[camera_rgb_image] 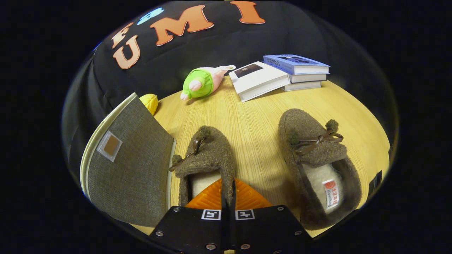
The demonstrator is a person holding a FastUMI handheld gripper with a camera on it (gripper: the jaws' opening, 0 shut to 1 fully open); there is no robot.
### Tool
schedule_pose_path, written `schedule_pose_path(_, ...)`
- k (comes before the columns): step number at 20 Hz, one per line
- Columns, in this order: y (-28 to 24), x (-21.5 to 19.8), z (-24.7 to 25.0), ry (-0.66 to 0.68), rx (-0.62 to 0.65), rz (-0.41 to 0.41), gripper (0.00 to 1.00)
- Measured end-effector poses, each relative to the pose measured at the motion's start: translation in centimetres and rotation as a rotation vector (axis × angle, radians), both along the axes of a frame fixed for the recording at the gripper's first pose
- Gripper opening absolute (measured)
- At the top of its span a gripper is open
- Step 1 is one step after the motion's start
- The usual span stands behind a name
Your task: Open the storage box then place both shoes into the box .Put the left shoe in first, then the right shoe, with the right side of both shoes facing outward in a uniform manner.
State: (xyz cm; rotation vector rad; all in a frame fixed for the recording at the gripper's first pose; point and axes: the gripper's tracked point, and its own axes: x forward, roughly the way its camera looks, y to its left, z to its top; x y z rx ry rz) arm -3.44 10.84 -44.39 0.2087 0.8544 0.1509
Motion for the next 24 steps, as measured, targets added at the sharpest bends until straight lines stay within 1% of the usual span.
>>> schedule_pose_path(3, 0.3, 0.4, 1.1, 0.013, 0.061, -0.062, 0.0)
schedule_pose_path(6, 0.1, 1.2, 3.4, 0.002, 0.106, -0.118, 0.0)
schedule_pose_path(10, 0.6, 2.3, 8.3, -0.053, 0.143, -0.176, 0.0)
schedule_pose_path(13, 1.8, 2.9, 12.8, -0.116, 0.159, -0.195, 0.0)
schedule_pose_path(17, 5.1, 2.6, 18.2, -0.194, 0.17, -0.182, 0.0)
schedule_pose_path(20, 8.8, 1.6, 20.8, -0.231, 0.193, -0.161, 0.0)
schedule_pose_path(22, 11.7, 0.9, 22.0, -0.241, 0.207, -0.136, 0.0)
schedule_pose_path(24, 14.7, 0.1, 21.9, -0.228, 0.217, -0.117, 0.0)
